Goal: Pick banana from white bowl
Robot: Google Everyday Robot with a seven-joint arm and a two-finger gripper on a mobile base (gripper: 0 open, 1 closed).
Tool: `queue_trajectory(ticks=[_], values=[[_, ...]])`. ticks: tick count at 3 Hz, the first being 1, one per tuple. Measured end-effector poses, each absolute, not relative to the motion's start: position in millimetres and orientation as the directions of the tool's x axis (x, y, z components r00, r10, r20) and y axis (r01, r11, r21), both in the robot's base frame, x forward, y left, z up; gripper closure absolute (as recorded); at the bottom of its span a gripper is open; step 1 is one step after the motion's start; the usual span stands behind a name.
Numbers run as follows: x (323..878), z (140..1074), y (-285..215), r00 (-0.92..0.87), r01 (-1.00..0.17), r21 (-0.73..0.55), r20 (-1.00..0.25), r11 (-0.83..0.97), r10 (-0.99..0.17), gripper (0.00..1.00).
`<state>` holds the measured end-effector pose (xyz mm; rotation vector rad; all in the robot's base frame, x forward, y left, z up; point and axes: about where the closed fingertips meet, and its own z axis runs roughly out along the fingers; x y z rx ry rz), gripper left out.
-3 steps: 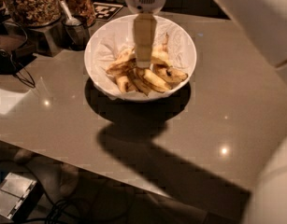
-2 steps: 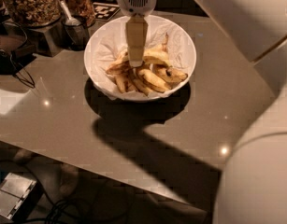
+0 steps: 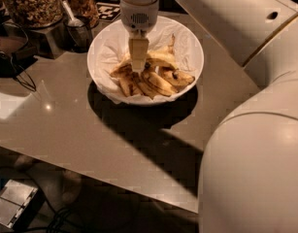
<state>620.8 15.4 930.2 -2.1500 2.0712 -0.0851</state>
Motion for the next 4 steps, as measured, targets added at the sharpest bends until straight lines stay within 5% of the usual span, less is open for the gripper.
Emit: queue_trajectory(ticks=[2,4], values=[[616,895,-6,-0.003,-0.998,-0.063,-0.042,0.005,-0.999,0.42],[616,899,-4,-0.003,-0.998,-0.063,-0.042,0.005,-0.999,0.83]])
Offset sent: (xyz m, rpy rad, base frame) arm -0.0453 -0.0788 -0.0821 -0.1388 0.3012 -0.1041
